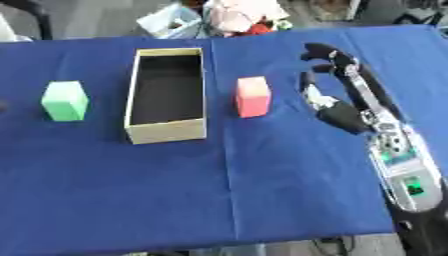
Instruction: Pick up objects on the table and place them in the box.
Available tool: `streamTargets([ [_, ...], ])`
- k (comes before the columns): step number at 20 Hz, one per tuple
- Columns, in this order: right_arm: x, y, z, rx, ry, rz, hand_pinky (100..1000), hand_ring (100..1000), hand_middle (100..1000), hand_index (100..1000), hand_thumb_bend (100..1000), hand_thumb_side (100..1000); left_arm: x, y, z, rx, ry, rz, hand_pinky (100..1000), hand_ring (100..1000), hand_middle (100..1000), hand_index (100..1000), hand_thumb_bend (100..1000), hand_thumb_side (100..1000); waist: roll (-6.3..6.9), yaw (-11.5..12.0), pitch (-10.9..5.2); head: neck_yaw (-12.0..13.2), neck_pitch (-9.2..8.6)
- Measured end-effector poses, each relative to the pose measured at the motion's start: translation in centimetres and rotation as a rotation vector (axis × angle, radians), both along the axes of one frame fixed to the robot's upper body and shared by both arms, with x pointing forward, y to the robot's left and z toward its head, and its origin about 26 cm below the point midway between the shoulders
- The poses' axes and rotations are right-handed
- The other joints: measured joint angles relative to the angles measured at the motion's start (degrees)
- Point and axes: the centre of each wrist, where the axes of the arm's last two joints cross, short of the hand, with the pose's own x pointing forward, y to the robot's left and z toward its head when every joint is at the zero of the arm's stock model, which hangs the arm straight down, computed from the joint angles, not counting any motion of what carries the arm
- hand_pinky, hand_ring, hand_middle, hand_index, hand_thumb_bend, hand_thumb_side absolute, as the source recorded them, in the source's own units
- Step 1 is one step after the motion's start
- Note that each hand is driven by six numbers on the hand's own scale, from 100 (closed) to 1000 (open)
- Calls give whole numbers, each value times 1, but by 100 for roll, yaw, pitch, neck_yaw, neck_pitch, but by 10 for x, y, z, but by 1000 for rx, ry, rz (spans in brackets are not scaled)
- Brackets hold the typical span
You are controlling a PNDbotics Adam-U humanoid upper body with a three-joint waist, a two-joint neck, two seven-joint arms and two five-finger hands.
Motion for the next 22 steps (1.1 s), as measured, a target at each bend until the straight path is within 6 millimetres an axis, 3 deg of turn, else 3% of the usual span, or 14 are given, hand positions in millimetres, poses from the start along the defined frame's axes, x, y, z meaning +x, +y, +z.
streamTargets([
  [12,1,2,0,-10,5,19,823,928,768,921,100,605,27,8,-20,75,72,39,804,779,816,932,607,551,65,-226,5,90,0],
  [22,1,7,0,-14,7,38,823,928,767,921,100,618,36,10,-38,157,93,61,811,785,813,931,593,541,77,-424,35,147,0],
])
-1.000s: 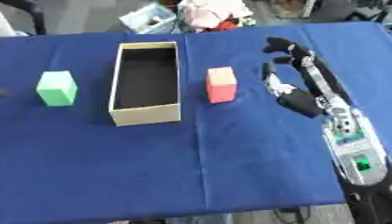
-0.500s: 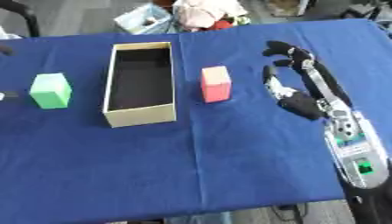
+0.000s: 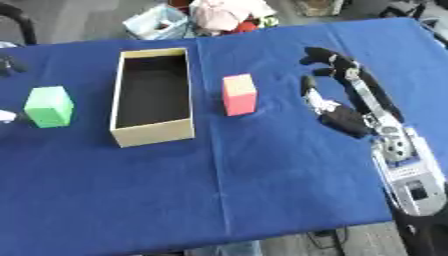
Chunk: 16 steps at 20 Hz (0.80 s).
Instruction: Pick up objects on the table and place them in the box.
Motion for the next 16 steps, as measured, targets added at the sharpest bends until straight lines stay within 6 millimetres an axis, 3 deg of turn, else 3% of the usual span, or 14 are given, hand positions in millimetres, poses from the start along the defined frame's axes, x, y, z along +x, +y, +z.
streamTargets([
  [16,1,2,1,5,-4,4,823,929,766,921,100,629,4,2,-19,22,-73,38,793,758,767,915,543,561,-1,-133,113,23,0],
])
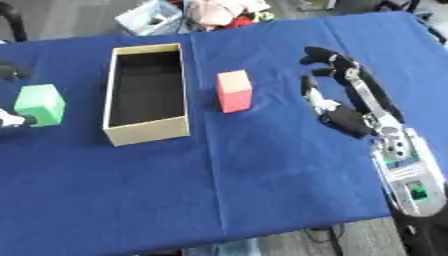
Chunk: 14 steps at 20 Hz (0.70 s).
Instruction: Pick up objects on the table and place them in the box.
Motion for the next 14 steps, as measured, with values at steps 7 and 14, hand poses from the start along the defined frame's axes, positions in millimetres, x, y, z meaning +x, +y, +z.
streamTargets([
  [7,0,1,0,3,-3,4,823,929,765,920,100,634,0,3,-2,-9,-11,16,782,733,730,902,514,565,1,-71,97,26,0],
  [14,0,3,0,8,-2,6,822,929,764,920,100,634,0,4,-4,-10,-28,21,705,549,494,824,211,508,4,-90,122,27,0],
])
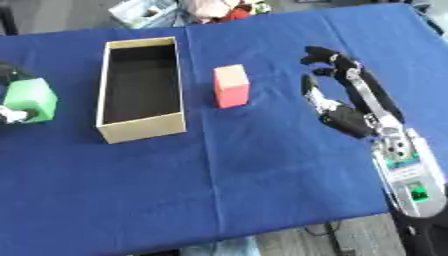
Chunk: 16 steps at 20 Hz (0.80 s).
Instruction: Pick up objects on the table and place them in the box.
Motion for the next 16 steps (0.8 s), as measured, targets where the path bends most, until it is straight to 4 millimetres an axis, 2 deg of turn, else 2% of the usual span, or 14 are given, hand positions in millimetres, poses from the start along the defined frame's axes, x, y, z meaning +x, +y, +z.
streamTargets([
  [5,0,0,0,0,0,0,822,929,764,920,100,631,0,-3,5,-17,-21,-16,695,519,462,813,176,513,3,16,-4,0,0],
  [8,0,0,0,0,0,0,822,929,764,920,100,631,1,-10,15,-37,-49,-42,694,518,462,819,165,519,17,35,-28,-1,0],
  [11,0,0,0,0,0,-1,822,929,764,919,100,627,3,-24,35,-64,-102,-96,696,520,464,822,169,519,41,47,-51,-3,0],
  [16,0,0,0,-1,0,2,822,929,764,919,100,626,3,-57,65,-66,-164,-227,698,525,469,826,178,527,57,50,-106,-5,0],
])
